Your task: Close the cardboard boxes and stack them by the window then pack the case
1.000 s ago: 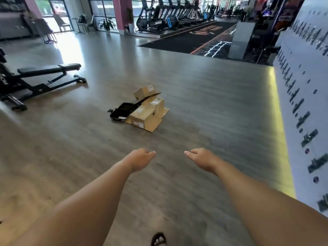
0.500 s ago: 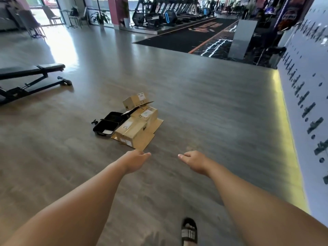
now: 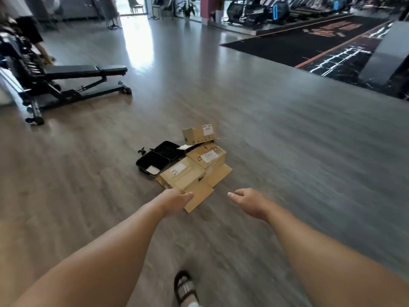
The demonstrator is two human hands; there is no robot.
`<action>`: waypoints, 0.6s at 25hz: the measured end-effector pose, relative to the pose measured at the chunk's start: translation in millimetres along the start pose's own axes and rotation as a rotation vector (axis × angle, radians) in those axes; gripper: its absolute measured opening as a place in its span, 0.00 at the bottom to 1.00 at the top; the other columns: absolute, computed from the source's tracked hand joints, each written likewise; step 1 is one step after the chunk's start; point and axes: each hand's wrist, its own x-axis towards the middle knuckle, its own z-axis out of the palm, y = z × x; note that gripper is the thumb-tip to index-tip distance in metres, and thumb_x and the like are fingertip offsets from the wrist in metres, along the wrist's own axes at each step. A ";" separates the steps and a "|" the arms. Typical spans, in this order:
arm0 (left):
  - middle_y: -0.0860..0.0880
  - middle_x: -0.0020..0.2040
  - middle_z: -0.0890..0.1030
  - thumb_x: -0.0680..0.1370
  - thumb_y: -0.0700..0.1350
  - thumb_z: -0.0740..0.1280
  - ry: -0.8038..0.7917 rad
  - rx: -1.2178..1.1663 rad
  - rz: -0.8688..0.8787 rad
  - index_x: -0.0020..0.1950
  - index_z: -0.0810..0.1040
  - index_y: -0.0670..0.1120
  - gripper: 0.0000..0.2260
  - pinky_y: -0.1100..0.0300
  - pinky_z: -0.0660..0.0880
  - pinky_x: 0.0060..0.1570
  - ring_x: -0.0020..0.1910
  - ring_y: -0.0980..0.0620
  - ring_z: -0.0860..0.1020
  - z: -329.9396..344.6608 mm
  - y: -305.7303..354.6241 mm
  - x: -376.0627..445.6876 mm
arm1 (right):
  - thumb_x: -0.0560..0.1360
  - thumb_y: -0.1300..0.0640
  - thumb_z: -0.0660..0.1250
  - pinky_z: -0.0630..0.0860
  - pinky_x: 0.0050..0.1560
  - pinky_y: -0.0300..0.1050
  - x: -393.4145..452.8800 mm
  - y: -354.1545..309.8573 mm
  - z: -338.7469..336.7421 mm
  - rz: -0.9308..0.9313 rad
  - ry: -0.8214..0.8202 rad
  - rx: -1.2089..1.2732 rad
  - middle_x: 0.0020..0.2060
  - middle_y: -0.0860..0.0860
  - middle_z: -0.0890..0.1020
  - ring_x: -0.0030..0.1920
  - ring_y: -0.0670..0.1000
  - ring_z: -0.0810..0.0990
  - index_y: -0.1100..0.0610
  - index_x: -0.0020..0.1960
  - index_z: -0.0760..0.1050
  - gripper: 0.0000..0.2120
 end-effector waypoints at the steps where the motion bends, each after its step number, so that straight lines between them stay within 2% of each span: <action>1: 0.47 0.66 0.77 0.81 0.62 0.56 0.005 -0.009 -0.016 0.67 0.78 0.48 0.25 0.51 0.71 0.64 0.62 0.49 0.74 -9.7 0.8 26.9 | 0.74 0.29 0.59 0.68 0.71 0.53 29.9 -6.8 -8.7 -0.011 -0.015 -0.008 0.73 0.51 0.73 0.72 0.55 0.71 0.53 0.75 0.70 0.38; 3: 0.47 0.68 0.75 0.82 0.61 0.56 0.018 -0.030 -0.040 0.69 0.76 0.47 0.25 0.51 0.70 0.66 0.66 0.47 0.73 -28.3 1.9 76.2 | 0.75 0.30 0.59 0.69 0.69 0.53 79.4 -23.3 -23.9 -0.027 -0.037 -0.024 0.72 0.51 0.74 0.71 0.55 0.72 0.52 0.74 0.71 0.36; 6: 0.43 0.68 0.76 0.83 0.58 0.56 0.051 -0.081 -0.061 0.70 0.75 0.43 0.24 0.54 0.69 0.63 0.66 0.44 0.74 -64.7 5.8 160.3 | 0.76 0.31 0.58 0.68 0.71 0.53 165.9 -50.3 -46.9 -0.046 -0.075 -0.069 0.74 0.52 0.72 0.73 0.54 0.70 0.53 0.76 0.68 0.36; 10: 0.44 0.72 0.73 0.84 0.59 0.53 0.037 -0.035 -0.100 0.73 0.73 0.44 0.25 0.55 0.68 0.66 0.70 0.46 0.71 -106.2 7.4 243.3 | 0.79 0.34 0.58 0.65 0.70 0.49 261.9 -84.1 -77.2 -0.086 -0.137 -0.112 0.75 0.51 0.70 0.74 0.54 0.68 0.54 0.77 0.66 0.34; 13: 0.46 0.69 0.75 0.83 0.59 0.54 0.062 -0.066 -0.146 0.69 0.75 0.46 0.24 0.57 0.68 0.58 0.67 0.46 0.73 -119.6 -2.8 298.0 | 0.79 0.35 0.58 0.67 0.69 0.49 332.1 -98.9 -88.2 -0.117 -0.192 -0.134 0.74 0.50 0.71 0.73 0.53 0.69 0.53 0.77 0.67 0.32; 15: 0.46 0.65 0.77 0.83 0.59 0.54 0.080 -0.111 -0.189 0.64 0.77 0.46 0.22 0.57 0.67 0.53 0.61 0.48 0.75 -118.1 -13.9 337.2 | 0.79 0.34 0.58 0.67 0.71 0.54 385.9 -101.8 -85.9 -0.134 -0.232 -0.163 0.74 0.51 0.71 0.73 0.54 0.69 0.52 0.77 0.67 0.32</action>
